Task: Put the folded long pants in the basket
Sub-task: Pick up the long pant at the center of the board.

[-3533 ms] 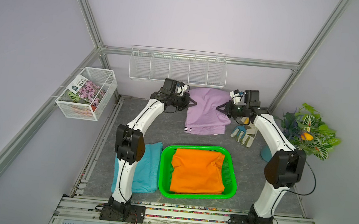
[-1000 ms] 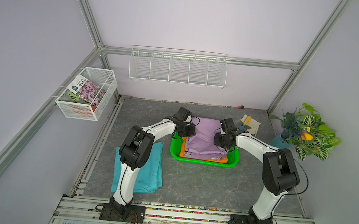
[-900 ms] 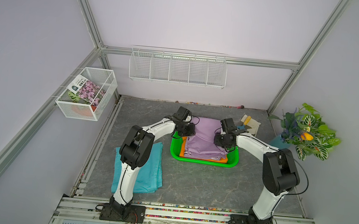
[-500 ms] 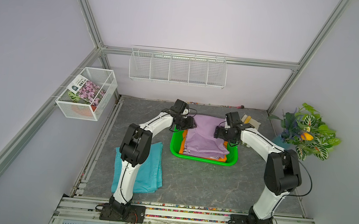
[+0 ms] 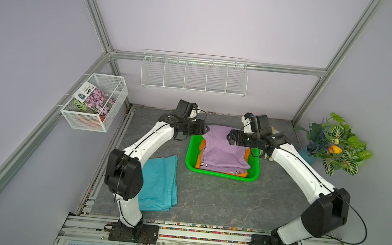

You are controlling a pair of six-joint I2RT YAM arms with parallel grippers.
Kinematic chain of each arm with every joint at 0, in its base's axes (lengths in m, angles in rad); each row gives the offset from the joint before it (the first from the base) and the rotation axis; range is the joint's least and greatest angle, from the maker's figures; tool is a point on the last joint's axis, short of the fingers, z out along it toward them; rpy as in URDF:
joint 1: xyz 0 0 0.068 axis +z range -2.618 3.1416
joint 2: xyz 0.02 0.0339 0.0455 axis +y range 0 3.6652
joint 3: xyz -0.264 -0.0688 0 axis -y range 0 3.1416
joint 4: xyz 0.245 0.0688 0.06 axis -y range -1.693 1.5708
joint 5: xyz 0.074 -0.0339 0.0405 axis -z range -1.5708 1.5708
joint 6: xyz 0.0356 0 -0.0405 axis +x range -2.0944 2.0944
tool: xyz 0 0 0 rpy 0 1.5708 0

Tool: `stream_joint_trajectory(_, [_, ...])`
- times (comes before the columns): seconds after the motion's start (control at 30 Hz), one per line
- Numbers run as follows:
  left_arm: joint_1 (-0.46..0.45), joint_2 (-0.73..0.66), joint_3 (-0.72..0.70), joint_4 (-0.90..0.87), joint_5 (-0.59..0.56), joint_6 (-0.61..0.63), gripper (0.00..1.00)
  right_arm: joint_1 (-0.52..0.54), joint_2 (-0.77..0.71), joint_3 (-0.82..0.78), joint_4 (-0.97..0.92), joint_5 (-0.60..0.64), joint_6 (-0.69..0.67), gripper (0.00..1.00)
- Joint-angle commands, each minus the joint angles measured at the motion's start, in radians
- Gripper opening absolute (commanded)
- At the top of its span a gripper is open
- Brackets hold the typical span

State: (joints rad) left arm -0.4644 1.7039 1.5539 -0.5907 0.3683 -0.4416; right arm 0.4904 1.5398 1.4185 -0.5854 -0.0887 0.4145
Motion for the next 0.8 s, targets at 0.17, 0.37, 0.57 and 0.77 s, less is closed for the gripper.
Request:
stream_joint_trajectory(0.17, [0.059, -0.424, -0.354, -0.08, -0.314, -0.003, 0.57, 0.306, -0.045, -0.128, 0.132, -0.04, 0.068, 0.94])
stream_joint_trajectory(0.37, [0.1, -0.659, -0.635, -0.152, -0.385, -0.082, 0.42, 0.513, 0.087, -0.138, 0.236, -0.091, 0.095, 0.94])
stream_joint_trajectory(0.57, [0.219, -0.802, -0.845, -0.16, -0.328, -0.151, 0.02, 0.59, 0.3, -0.023, 0.248, -0.162, 0.102, 0.94])
stream_joint_trajectory(0.77, [0.233, -0.712, -0.862, -0.122, -0.248, -0.186, 0.0, 0.585, 0.453, 0.077, 0.191, -0.223, 0.168, 0.94])
